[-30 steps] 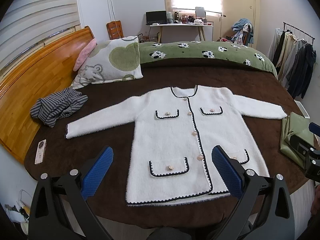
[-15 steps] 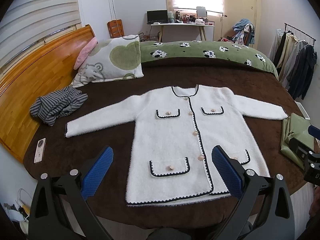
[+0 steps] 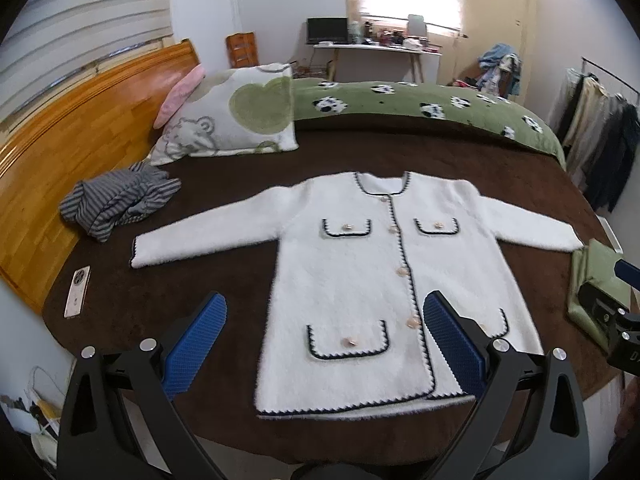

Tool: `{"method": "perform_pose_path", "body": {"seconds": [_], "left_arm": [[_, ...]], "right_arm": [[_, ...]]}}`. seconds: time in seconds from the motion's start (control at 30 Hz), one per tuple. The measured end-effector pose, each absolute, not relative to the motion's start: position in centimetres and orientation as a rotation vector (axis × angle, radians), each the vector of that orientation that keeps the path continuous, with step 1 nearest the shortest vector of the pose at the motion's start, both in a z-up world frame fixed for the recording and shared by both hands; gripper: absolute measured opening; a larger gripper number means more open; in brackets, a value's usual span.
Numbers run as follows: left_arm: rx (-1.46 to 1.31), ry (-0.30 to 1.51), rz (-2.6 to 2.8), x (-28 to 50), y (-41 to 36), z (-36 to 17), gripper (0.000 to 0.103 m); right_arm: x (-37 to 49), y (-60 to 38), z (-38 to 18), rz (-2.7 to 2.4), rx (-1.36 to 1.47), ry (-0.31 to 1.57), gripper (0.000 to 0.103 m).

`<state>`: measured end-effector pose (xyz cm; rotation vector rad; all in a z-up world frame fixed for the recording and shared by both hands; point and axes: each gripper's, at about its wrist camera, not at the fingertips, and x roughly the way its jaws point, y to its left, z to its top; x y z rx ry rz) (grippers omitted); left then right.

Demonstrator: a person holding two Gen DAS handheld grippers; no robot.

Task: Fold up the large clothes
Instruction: 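Grasp the cuff of one cardigan sleeve with the left gripper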

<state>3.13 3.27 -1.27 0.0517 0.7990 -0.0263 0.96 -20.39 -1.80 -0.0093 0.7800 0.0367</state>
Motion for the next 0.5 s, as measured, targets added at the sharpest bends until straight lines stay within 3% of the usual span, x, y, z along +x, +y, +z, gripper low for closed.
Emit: {"method": "perform_pose_path", "body": {"seconds": [0.5], "left_arm": [[-0.154,0.922,0.17,12.2,19.4,-14.2,0.097]], "right_arm": [[14.1,-8.3,-8.8,0.231,-0.152,0.775,0.098]]}}
